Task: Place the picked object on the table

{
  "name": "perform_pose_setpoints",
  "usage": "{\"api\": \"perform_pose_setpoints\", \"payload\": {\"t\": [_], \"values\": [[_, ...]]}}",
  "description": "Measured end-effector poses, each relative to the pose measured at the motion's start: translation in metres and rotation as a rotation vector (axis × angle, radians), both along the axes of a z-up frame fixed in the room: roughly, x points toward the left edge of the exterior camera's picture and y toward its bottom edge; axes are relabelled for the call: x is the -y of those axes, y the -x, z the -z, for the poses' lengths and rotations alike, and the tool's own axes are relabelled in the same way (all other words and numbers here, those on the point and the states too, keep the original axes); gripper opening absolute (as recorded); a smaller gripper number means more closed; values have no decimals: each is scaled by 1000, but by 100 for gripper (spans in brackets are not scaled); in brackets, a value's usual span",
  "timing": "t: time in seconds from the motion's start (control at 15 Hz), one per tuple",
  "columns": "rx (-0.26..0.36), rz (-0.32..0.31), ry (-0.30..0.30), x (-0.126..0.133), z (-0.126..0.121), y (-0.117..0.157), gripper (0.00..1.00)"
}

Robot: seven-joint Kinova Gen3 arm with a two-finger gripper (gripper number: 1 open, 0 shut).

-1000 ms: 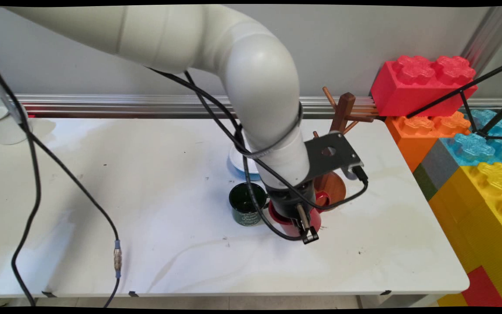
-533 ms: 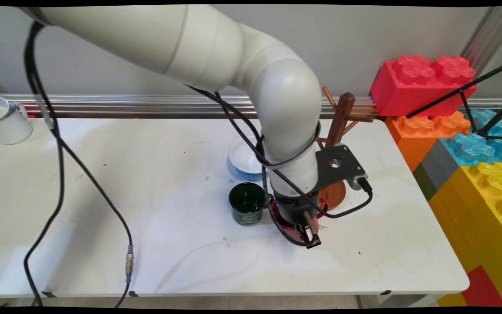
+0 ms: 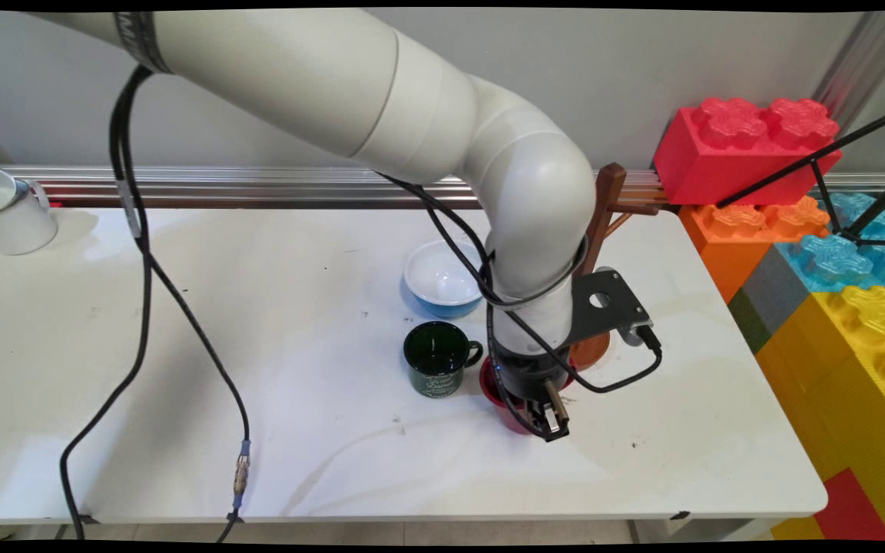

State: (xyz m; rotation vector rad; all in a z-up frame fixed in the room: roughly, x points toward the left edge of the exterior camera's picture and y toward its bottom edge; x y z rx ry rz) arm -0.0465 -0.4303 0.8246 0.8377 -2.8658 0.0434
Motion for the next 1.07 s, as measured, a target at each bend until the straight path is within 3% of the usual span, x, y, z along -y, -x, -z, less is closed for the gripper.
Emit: {"api": "perform_pose_setpoints", "payload": {"t": [0.33,0.4,1.07], "values": [[16,-15,-4,5,8,4,0],[18,-19,-4,6,10,4,100],[7,-71,1,14,17,5,100]]}}
